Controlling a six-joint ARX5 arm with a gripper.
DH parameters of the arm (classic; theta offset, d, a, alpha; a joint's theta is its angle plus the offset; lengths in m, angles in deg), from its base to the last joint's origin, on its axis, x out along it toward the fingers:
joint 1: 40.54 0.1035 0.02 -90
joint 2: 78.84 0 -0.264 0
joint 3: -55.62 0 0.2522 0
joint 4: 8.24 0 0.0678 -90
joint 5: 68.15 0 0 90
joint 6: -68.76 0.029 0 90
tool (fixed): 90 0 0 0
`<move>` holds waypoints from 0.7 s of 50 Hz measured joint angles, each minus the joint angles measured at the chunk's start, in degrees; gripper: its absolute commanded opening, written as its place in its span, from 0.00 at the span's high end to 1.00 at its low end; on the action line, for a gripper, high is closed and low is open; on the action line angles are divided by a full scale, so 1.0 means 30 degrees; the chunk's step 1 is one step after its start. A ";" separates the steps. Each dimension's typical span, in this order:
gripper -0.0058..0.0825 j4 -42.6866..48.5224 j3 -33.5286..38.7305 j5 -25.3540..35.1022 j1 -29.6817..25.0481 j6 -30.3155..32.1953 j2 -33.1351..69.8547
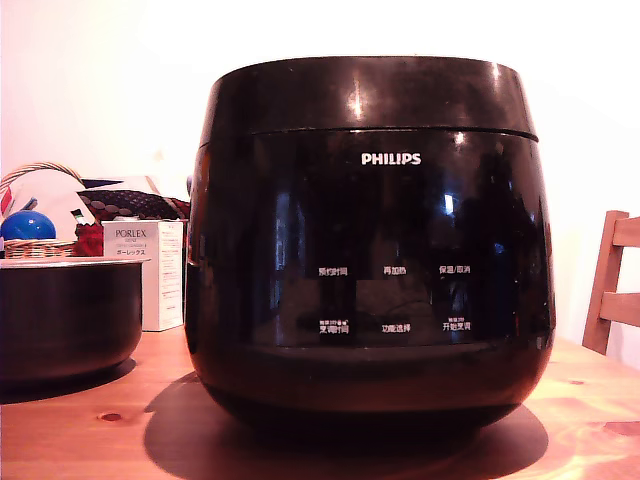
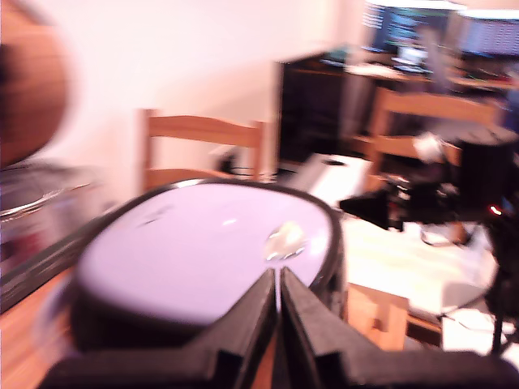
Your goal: Open the rice cooker by pressing the large metal button on the top of its lid with medium force
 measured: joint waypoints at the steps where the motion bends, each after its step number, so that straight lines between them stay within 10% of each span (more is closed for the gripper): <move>1: 0.96 -0.0248 -0.0051 -0.0211 -0.0306 0.0000 0.0328; 35: 0.96 -0.3840 -0.3512 -0.4044 -0.6069 0.2455 0.9107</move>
